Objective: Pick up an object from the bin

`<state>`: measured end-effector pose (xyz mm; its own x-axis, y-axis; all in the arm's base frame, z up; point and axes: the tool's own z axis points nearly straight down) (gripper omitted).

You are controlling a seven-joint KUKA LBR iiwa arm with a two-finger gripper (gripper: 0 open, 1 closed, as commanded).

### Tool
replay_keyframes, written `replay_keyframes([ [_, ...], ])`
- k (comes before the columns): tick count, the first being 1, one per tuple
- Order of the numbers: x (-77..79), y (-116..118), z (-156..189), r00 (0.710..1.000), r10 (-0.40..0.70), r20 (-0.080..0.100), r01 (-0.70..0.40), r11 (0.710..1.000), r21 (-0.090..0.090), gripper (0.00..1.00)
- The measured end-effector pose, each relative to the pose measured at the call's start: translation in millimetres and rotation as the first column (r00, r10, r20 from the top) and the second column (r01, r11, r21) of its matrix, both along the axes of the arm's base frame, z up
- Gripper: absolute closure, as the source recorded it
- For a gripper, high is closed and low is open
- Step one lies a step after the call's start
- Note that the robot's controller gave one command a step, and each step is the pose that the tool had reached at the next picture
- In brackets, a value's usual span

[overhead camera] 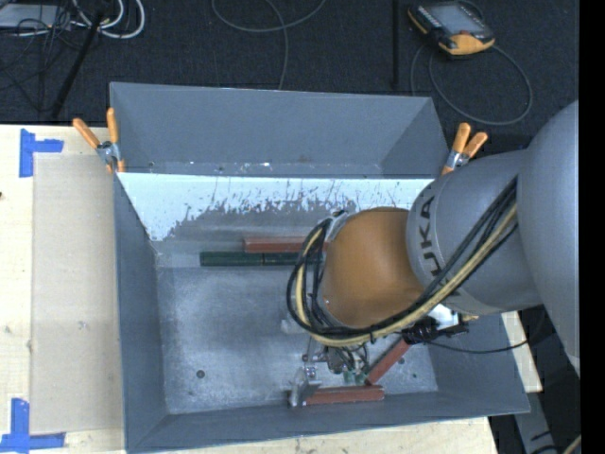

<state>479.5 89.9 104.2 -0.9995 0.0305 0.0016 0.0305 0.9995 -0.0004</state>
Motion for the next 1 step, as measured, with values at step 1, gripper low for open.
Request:
replay_keyframes([
  [1,2.5,-21.9,-0.4,0.987,0.162,-0.001,-0.162,0.987,0.001,0.00],
])
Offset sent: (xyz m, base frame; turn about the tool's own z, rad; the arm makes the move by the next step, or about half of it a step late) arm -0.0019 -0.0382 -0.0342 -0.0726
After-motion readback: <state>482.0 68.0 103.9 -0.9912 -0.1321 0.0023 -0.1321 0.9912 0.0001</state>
